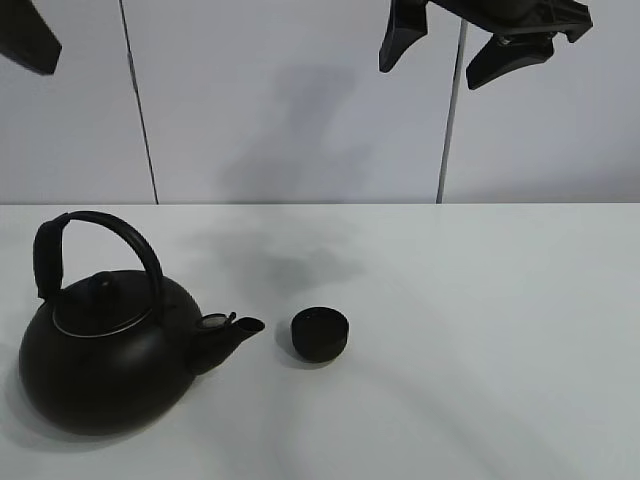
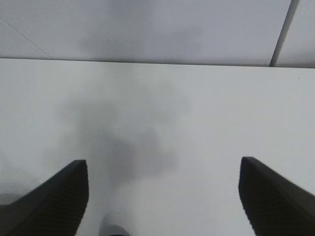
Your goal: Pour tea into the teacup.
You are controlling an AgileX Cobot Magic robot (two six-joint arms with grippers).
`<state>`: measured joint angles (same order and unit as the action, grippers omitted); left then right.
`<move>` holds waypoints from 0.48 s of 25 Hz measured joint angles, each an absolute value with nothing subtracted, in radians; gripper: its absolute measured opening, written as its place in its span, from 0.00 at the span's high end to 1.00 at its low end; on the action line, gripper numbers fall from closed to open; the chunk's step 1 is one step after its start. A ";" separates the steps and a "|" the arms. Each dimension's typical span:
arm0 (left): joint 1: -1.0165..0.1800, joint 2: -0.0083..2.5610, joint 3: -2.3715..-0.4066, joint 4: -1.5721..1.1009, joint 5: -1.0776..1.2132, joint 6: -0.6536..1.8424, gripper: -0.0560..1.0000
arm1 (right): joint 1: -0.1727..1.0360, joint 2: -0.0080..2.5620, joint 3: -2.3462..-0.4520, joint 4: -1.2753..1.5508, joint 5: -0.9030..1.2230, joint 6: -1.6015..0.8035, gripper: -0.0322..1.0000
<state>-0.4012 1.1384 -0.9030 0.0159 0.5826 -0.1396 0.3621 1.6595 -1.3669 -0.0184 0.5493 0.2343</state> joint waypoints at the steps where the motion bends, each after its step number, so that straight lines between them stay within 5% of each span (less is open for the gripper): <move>1: -0.401 1.138 -0.932 -0.011 0.621 -0.134 0.31 | 0.362 1.659 -1.367 -0.018 0.549 0.234 0.41; 12: -0.386 1.271 -1.119 -0.201 0.884 -0.097 0.31 | 0.362 1.659 -1.367 -0.018 0.549 0.234 0.41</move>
